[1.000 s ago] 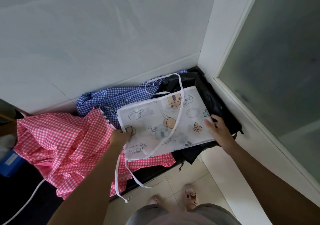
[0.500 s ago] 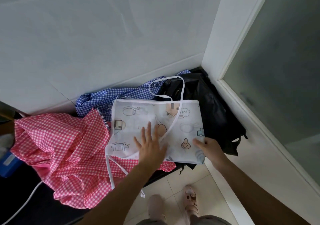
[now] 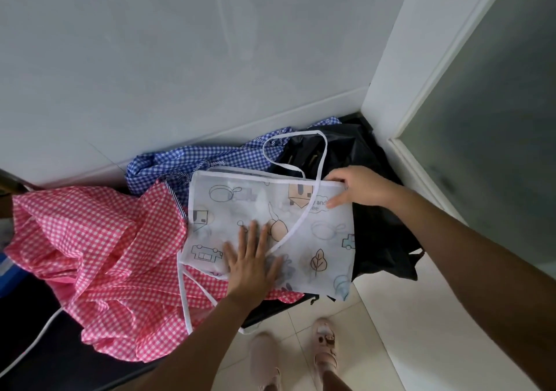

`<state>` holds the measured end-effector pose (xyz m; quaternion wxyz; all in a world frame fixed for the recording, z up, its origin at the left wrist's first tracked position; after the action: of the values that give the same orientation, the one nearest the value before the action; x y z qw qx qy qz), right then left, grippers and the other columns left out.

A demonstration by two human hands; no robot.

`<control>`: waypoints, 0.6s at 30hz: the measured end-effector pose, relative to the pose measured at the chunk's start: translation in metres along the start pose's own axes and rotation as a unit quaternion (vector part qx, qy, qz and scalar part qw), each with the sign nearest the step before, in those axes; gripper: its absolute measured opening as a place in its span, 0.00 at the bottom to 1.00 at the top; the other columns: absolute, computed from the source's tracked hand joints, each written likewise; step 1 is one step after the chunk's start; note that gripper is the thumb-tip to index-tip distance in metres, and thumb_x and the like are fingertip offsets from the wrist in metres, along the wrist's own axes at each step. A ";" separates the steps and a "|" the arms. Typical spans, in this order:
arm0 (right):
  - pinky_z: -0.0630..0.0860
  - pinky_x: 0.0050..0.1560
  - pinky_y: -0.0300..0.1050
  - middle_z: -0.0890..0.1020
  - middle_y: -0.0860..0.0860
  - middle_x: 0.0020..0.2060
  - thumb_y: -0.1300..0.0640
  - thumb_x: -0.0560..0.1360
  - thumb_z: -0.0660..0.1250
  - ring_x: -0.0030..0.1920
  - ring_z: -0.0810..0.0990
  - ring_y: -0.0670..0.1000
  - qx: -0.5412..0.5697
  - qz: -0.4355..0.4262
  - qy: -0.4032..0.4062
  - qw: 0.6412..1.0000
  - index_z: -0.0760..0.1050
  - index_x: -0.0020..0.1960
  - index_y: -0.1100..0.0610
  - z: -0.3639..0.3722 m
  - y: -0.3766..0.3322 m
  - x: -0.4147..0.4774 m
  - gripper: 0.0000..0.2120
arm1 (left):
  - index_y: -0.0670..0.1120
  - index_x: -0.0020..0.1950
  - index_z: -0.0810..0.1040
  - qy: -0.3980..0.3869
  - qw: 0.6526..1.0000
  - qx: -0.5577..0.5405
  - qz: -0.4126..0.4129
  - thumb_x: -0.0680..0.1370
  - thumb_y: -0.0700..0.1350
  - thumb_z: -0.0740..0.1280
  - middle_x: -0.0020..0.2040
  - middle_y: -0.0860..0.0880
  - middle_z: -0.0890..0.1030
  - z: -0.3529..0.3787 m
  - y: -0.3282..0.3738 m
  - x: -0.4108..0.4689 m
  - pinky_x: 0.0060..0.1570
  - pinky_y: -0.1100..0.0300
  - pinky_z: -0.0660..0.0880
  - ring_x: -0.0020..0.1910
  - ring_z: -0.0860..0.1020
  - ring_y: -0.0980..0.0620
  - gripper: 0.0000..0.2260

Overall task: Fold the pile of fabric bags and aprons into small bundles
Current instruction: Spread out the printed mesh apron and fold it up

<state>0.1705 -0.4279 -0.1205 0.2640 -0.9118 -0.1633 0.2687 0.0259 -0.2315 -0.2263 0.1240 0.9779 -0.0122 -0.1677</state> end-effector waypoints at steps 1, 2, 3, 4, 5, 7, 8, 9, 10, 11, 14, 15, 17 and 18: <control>0.70 0.37 0.36 0.80 0.44 0.39 0.49 0.65 0.78 0.38 0.77 0.43 -0.036 0.016 -0.044 0.998 0.80 0.46 0.55 0.004 0.004 0.007 0.15 | 0.57 0.72 0.24 0.004 1.000 0.001 0.007 0.72 0.70 0.32 0.73 0.52 0.25 -0.002 0.001 0.000 0.68 0.42 0.27 0.73 0.27 0.48 0.33; 0.68 0.34 0.38 0.79 0.46 0.35 0.48 0.66 0.77 0.34 0.75 0.45 -0.069 0.024 -0.079 0.994 0.79 0.41 0.57 0.007 0.009 0.014 0.13 | 0.57 0.72 0.25 0.009 1.000 0.005 0.012 0.73 0.69 0.34 0.73 0.53 0.25 -0.005 0.001 0.001 0.67 0.42 0.26 0.73 0.27 0.48 0.33; 0.65 0.32 0.38 0.77 0.47 0.32 0.47 0.68 0.76 0.32 0.73 0.46 -0.094 0.026 -0.099 0.990 0.77 0.37 0.58 0.008 0.013 0.018 0.14 | 0.57 0.73 0.25 0.016 1.000 0.011 0.018 0.74 0.69 0.35 0.74 0.53 0.25 -0.007 0.001 0.002 0.67 0.42 0.26 0.73 0.28 0.49 0.33; 0.63 0.31 0.39 0.74 0.47 0.29 0.47 0.70 0.74 0.30 0.71 0.46 -0.108 0.024 -0.109 0.988 0.76 0.35 0.59 0.008 0.017 0.022 0.16 | 0.57 0.73 0.26 0.022 0.999 0.017 0.023 0.75 0.69 0.36 0.74 0.53 0.26 -0.010 0.001 0.003 0.68 0.42 0.27 0.74 0.28 0.49 0.33; 0.62 0.31 0.39 0.73 0.48 0.28 0.47 0.71 0.73 0.29 0.69 0.46 -0.112 0.019 -0.109 0.987 0.75 0.35 0.60 0.006 0.021 0.024 0.17 | 0.57 0.74 0.27 0.024 0.999 0.023 0.029 0.75 0.69 0.36 0.74 0.54 0.26 -0.011 0.000 0.005 0.68 0.41 0.27 0.74 0.29 0.49 0.33; 0.61 0.31 0.39 0.69 0.48 0.27 0.47 0.73 0.70 0.28 0.66 0.46 -0.102 0.012 -0.102 0.989 0.71 0.32 0.59 0.003 0.031 0.027 0.20 | 0.57 0.74 0.28 0.021 0.999 0.034 0.037 0.75 0.69 0.36 0.74 0.54 0.26 -0.014 -0.005 0.009 0.68 0.40 0.27 0.74 0.28 0.49 0.33; 0.60 0.32 0.40 0.67 0.48 0.26 0.46 0.74 0.70 0.27 0.65 0.46 -0.098 0.014 -0.097 0.990 0.68 0.30 0.58 0.003 0.037 0.027 0.21 | 0.57 0.74 0.29 0.020 0.998 0.038 0.035 0.75 0.69 0.37 0.74 0.54 0.26 -0.017 -0.009 0.011 0.67 0.39 0.27 0.74 0.29 0.48 0.33; 0.60 0.32 0.41 0.66 0.47 0.25 0.45 0.74 0.69 0.27 0.64 0.46 -0.101 0.021 -0.093 0.990 0.66 0.28 0.56 0.004 0.044 0.026 0.23 | 0.57 0.75 0.29 0.022 0.998 0.043 0.028 0.75 0.70 0.37 0.74 0.54 0.26 -0.020 -0.015 0.012 0.66 0.38 0.27 0.74 0.28 0.48 0.34; 0.59 0.33 0.42 0.65 0.47 0.25 0.45 0.74 0.68 0.27 0.63 0.47 -0.108 0.032 -0.088 0.990 0.64 0.27 0.56 0.005 0.053 0.025 0.24 | 0.57 0.74 0.29 0.022 0.998 0.047 0.017 0.74 0.71 0.38 0.73 0.54 0.25 -0.023 -0.021 0.015 0.65 0.37 0.27 0.73 0.28 0.47 0.35; 0.58 0.33 0.42 0.64 0.48 0.25 0.44 0.75 0.68 0.27 0.63 0.47 -0.114 0.042 -0.080 0.989 0.63 0.27 0.55 0.004 0.061 0.024 0.25 | 0.58 0.74 0.28 0.020 0.999 0.050 0.003 0.74 0.71 0.38 0.73 0.54 0.25 -0.027 -0.028 0.017 0.64 0.37 0.27 0.73 0.27 0.46 0.35; 0.59 0.33 0.45 0.66 0.49 0.25 0.45 0.74 0.68 0.28 0.67 0.48 -0.140 0.064 -0.053 0.987 0.63 0.27 0.55 -0.011 0.085 0.020 0.24 | 0.58 0.74 0.28 0.008 0.998 0.064 -0.024 0.73 0.72 0.40 0.73 0.53 0.25 -0.032 -0.043 0.021 0.62 0.36 0.28 0.73 0.28 0.46 0.37; 0.61 0.35 0.46 0.68 0.50 0.26 0.45 0.74 0.69 0.30 0.70 0.50 -0.156 0.072 -0.042 0.984 0.65 0.27 0.55 -0.020 0.093 0.016 0.23 | 0.58 0.74 0.29 -0.005 0.998 0.069 -0.010 0.73 0.72 0.41 0.74 0.53 0.26 -0.030 -0.042 0.021 0.64 0.36 0.29 0.73 0.28 0.46 0.37; 0.64 0.38 0.47 0.73 0.52 0.29 0.47 0.73 0.71 0.36 0.74 0.53 -0.179 0.083 0.018 0.980 0.68 0.28 0.54 -0.046 0.106 0.009 0.20 | 0.59 0.75 0.32 -0.032 0.998 0.044 0.032 0.74 0.70 0.42 0.75 0.55 0.29 -0.021 -0.033 0.018 0.69 0.38 0.32 0.74 0.31 0.46 0.35; 0.64 0.38 0.46 0.74 0.54 0.30 0.50 0.72 0.73 0.38 0.75 0.55 -0.184 0.084 0.068 0.977 0.69 0.28 0.55 -0.061 0.111 0.004 0.19 | 0.60 0.75 0.33 -0.040 0.997 0.031 0.053 0.74 0.69 0.41 0.75 0.56 0.30 -0.018 -0.025 0.016 0.71 0.38 0.34 0.75 0.32 0.47 0.34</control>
<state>0.2261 -0.5393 -0.1417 0.0790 -0.9714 -0.1145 0.1922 0.0465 -0.2041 -0.2216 0.1013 0.9717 -0.0744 -0.1999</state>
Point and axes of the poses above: each hand's wrist, its own x-axis towards the middle knuckle, its own z-axis out of the palm, y = z × x, the point moved 9 cm from there along x, towards the middle knuckle
